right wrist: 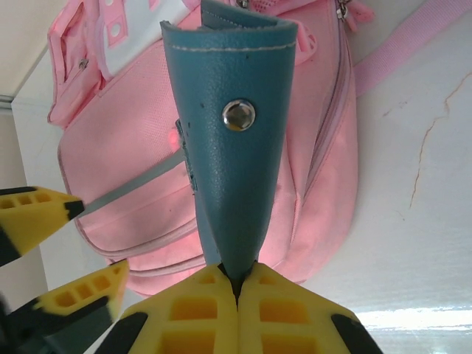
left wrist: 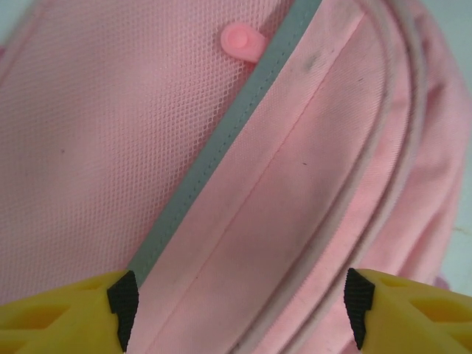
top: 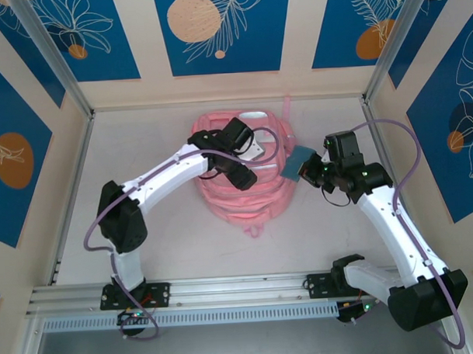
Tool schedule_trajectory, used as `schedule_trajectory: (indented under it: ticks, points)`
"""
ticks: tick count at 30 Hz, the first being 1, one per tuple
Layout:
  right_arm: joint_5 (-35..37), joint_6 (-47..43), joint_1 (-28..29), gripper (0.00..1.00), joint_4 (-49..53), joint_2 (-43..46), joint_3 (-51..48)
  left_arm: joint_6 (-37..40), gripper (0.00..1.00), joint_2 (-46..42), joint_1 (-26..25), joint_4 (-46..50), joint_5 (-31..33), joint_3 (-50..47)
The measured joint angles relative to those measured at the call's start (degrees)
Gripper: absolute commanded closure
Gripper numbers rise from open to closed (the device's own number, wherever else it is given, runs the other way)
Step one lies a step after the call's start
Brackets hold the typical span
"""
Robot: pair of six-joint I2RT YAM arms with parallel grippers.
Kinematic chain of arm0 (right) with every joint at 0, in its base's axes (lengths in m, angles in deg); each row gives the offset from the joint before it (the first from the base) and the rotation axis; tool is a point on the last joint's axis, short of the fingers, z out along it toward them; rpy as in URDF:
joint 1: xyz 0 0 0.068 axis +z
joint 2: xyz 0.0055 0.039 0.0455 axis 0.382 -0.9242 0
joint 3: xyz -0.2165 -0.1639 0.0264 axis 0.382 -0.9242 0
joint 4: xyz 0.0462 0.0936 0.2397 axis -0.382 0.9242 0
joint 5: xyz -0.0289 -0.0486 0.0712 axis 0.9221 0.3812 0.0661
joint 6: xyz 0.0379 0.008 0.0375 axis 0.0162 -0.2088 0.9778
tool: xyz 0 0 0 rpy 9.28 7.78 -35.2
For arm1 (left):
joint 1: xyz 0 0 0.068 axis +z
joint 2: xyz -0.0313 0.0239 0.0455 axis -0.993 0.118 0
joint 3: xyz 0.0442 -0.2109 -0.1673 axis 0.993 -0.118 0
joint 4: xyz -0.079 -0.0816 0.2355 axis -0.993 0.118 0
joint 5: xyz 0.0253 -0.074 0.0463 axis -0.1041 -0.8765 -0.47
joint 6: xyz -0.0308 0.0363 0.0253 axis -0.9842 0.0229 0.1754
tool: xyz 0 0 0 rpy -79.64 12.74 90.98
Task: Pack the student bag
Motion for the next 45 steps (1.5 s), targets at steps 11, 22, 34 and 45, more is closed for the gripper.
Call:
schedule_trajectory:
  ticks: [11,22,34,45]
  points:
    - [-2.49,0.02,-1.14,1.0,-1.36,-1.07,-0.79,7.21,0.19,4.04,-0.24,2.8,-0.33,1.7]
    - [-2.99,0.02,-1.62,1.0,-1.44,-1.07,-0.9,10.21,0.12,6.97,-0.24,2.51,3.17,3.1]
    - [-2.99,0.15,-2.14,1.0,-1.38,-0.33,-1.53,11.56,0.45,6.23,-0.61,1.9,6.38,4.94]
    - [-5.27,0.59,-2.25,1.0,-1.49,1.29,-3.19,10.19,0.73,3.45,-0.57,0.57,6.49,5.57]
